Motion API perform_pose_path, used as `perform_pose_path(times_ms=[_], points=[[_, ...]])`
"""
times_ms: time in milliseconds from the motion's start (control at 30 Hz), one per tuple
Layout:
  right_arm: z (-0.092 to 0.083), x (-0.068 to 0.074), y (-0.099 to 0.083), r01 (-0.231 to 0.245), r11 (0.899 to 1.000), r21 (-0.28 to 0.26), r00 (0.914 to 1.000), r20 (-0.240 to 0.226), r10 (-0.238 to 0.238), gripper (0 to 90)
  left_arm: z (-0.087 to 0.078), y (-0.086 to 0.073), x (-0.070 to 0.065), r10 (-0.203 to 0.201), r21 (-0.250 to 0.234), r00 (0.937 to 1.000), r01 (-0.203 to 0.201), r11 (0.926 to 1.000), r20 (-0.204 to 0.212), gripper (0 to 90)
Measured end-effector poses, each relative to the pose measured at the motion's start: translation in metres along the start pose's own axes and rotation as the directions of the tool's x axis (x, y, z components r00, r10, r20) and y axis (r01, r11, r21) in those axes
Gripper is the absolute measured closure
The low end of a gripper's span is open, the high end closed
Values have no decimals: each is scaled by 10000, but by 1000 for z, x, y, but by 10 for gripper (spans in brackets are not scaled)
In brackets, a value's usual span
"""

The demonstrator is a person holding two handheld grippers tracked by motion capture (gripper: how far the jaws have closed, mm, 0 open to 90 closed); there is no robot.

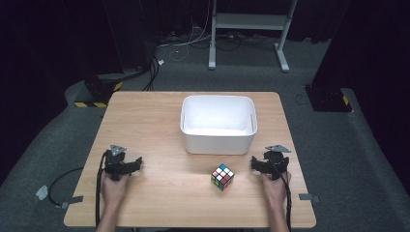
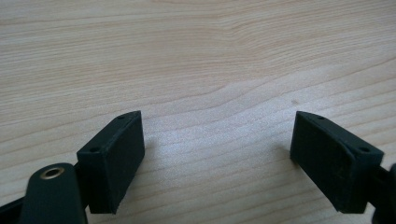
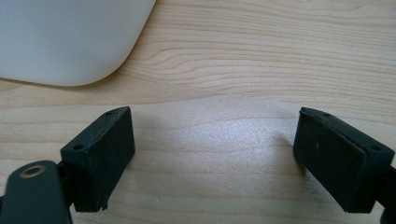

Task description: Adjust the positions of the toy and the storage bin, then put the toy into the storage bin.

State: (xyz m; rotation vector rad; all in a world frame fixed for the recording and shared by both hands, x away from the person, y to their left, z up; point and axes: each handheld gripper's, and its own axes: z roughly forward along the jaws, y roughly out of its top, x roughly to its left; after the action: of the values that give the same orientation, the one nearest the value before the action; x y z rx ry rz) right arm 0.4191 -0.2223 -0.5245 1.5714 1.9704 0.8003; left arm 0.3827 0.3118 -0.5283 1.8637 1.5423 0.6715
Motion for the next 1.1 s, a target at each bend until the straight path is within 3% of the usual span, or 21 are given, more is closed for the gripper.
perform_pose_path(times_ms=[1100], points=[[-1, -3, -1, 144, 9999, -28, 9997, -204, -145, 136, 0, 0, 1, -3, -8, 10000, 3, 10000, 16, 179]])
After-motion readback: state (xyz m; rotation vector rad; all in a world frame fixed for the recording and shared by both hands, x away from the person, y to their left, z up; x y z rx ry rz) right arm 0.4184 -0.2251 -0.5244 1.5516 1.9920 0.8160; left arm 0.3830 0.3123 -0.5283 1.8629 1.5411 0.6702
